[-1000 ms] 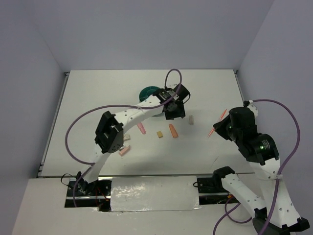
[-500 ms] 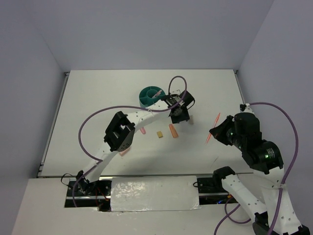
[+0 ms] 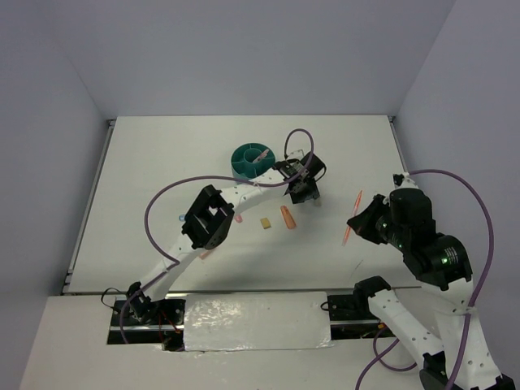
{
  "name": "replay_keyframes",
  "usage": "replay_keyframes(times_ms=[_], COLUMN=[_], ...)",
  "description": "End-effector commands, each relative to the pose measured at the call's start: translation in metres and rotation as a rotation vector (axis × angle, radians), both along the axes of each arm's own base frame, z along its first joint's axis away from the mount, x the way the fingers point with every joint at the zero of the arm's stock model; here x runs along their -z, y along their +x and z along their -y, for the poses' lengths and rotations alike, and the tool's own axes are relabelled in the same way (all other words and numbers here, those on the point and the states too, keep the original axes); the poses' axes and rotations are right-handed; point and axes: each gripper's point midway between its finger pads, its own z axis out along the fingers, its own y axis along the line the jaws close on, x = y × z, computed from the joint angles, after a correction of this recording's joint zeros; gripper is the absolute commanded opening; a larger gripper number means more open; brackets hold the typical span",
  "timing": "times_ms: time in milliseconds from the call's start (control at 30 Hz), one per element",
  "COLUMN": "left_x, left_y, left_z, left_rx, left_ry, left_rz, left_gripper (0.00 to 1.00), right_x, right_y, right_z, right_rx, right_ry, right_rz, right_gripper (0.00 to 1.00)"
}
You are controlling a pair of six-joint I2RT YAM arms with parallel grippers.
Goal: Sort the stationery into containers
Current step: Close the pen cap on the pen.
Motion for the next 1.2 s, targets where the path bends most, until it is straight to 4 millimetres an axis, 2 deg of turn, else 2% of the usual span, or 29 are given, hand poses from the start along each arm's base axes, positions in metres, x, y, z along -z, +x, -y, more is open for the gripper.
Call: replay_keyframes(times_ms=[0, 233, 500, 600, 800, 933, 1167], left_x=[-0.007, 0.005, 0.022, 0.028, 0.041, 0.046, 0.064], left_y=[0.012, 0.013, 0.006, 0.001, -0.007, -0.014, -0.022], left_z=[0.007, 0.001, 0.002, -0.003, -0.001, -0.010, -0.022], left_rx=[-0.015, -0.018, 0.031, 0.030, 0.056, 0.037, 0.037], left_ry=[-0.031, 0.024, 0.095, 0.135, 0.167, 0.216, 0.291], left_rz=[0.023, 0.026, 0.032, 0.026, 0.014, 0.006, -0.026], left_gripper=[0.54, 0.52, 0.48, 0.46, 0.50, 0.43, 0.37], right_x=[-0.018, -0.027, -0.035, -0.038, -0.045, -0.050, -0.058], right_y=[-0.001, 0.000, -0.002, -0.002, -0.001, -0.001, -0.002], right_z=[0.001, 0.000, -0.001, 0.000, -0.001, -0.001, -0.006], right_rx=[-0.022, -0.033, -0.044, -0.047, -0.053, -0.060, -0.089], right_ry=[-0.010, -0.008, -0.001, -0.006, -0.005, -0.010, 0.010], right_rz=[0.049, 0.072, 0.096, 0.103, 0.124, 0.138, 0.159], right_gripper=[0.00, 0.00, 0.00, 0.00, 0.00, 0.00, 0.00])
